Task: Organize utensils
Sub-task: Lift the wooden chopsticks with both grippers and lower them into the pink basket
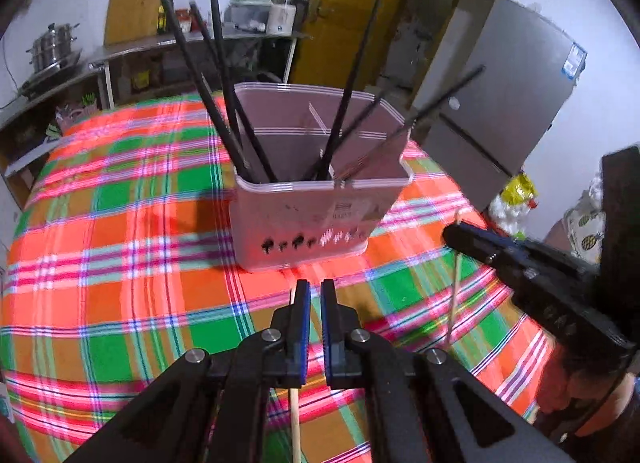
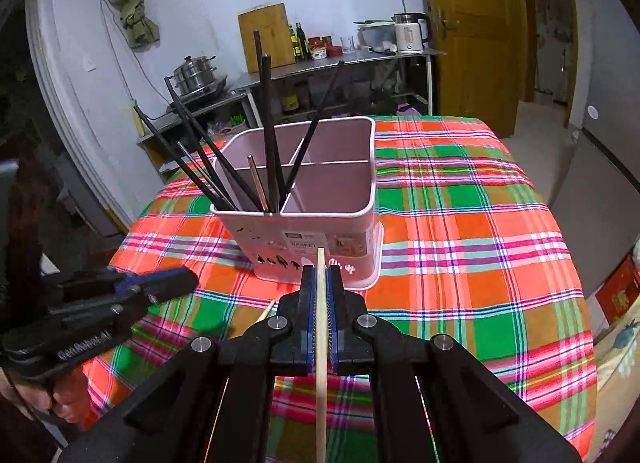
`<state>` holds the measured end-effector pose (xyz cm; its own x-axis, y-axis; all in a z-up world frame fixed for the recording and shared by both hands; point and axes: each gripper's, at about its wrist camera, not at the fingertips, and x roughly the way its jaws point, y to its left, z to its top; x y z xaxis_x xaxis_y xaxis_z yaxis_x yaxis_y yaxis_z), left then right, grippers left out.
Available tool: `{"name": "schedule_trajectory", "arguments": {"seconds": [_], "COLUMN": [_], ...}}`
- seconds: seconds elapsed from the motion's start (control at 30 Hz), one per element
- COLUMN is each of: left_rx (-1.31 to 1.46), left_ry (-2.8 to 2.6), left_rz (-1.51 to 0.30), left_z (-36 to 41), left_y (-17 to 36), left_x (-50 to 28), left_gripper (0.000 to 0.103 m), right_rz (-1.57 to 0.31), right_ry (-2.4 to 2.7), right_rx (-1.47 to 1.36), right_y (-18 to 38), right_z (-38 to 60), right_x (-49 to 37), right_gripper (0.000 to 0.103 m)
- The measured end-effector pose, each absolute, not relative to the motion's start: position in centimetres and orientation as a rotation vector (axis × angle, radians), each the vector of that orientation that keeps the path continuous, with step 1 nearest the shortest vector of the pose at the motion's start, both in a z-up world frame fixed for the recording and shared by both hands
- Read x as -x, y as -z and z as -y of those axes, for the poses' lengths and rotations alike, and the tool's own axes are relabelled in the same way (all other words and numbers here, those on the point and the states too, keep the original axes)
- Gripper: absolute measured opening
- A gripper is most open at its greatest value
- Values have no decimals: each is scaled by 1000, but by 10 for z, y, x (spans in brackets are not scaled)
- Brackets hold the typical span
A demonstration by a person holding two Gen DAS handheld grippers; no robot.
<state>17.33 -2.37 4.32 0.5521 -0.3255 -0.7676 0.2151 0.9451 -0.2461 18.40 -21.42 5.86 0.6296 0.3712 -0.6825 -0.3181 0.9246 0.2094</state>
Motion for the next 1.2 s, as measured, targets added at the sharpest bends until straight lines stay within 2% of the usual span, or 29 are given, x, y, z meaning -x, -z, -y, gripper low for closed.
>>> {"name": "schedule_trajectory", "arguments": {"seconds": [0.27,0.6,0.83,0.97,1.2], "left_rx": [108,56,-24,-16,14], "left_ry": [302,292,283,291,301], "left_rz": [-1054,-1111,-1112,-1105,-997], "left_z": [30,42,55,54,37], "left_y": [13,38,39,34,-6], "left_x": [-192,-210,-215,-212,-196], "left_gripper": [8,9,9,5,5], "right_rz": [-806,-821,-820,-816,-805], "right_ry": [-394,-390,-389,-391,-392], "right_rx": [-67,-77,-82,-83,-87], "right_y": [-53,-46,-46,-48,-54], "right_z": [213,215,214,216,216], "right_x": [-187,-196,-195,-193,-188], "right_gripper": [5,5,5,5,5]}}
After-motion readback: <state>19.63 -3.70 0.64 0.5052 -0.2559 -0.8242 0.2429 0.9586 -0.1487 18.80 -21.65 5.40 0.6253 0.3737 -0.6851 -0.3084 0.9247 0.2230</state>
